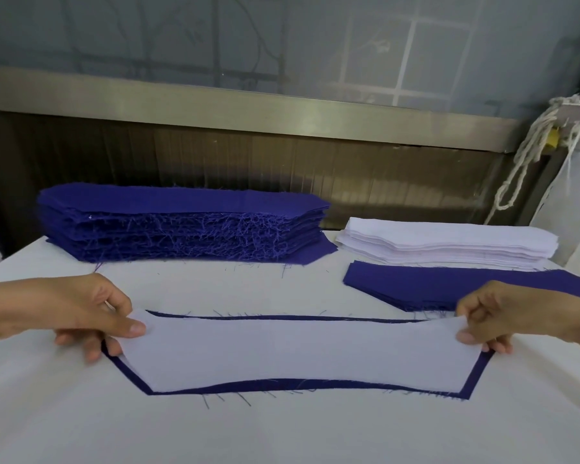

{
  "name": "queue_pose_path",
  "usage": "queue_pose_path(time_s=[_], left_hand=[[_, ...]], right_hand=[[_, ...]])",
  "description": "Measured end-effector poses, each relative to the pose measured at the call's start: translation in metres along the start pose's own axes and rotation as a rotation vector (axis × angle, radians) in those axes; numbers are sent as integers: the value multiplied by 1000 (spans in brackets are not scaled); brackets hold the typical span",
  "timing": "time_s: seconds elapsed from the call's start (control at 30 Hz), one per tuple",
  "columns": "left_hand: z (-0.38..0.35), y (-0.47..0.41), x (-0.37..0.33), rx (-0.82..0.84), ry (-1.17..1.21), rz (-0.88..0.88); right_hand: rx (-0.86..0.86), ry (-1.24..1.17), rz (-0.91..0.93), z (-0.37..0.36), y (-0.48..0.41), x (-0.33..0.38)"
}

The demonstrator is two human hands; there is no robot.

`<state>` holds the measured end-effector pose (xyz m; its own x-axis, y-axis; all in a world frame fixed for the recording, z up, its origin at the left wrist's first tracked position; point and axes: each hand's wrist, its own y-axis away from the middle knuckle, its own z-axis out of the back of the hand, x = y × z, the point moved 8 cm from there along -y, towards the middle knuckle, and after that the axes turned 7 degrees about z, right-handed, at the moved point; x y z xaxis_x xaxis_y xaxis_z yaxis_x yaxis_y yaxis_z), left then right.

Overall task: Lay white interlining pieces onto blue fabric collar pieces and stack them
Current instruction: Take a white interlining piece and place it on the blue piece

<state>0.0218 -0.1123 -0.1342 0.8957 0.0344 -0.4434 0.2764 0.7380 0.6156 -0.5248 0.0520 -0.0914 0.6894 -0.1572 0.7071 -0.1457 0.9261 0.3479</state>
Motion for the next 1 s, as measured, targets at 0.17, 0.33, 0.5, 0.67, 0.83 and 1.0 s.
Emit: queue_pose_path(time_s=[0.17, 0.33, 0.5, 0.67, 0.83, 1.0], left_hand=[[0, -3, 1, -24, -4, 19], [-1, -2, 0, -33, 2, 26], [-2, 3, -5, -39, 3, 26], [-5, 8, -10, -47, 11, 34], [-5, 13, -14, -61, 23, 35], [-8, 21, -18, -70, 15, 48]], right_hand=[[-1, 14, -15, -1, -1, 0], [-20, 40, -25, 2, 0, 0], [-22, 24, -54, 1, 1, 1], [-18, 18, -51, 1, 1, 1], [-33, 48, -86, 3, -2, -5], [-51, 91, -106, 5, -1, -10]])
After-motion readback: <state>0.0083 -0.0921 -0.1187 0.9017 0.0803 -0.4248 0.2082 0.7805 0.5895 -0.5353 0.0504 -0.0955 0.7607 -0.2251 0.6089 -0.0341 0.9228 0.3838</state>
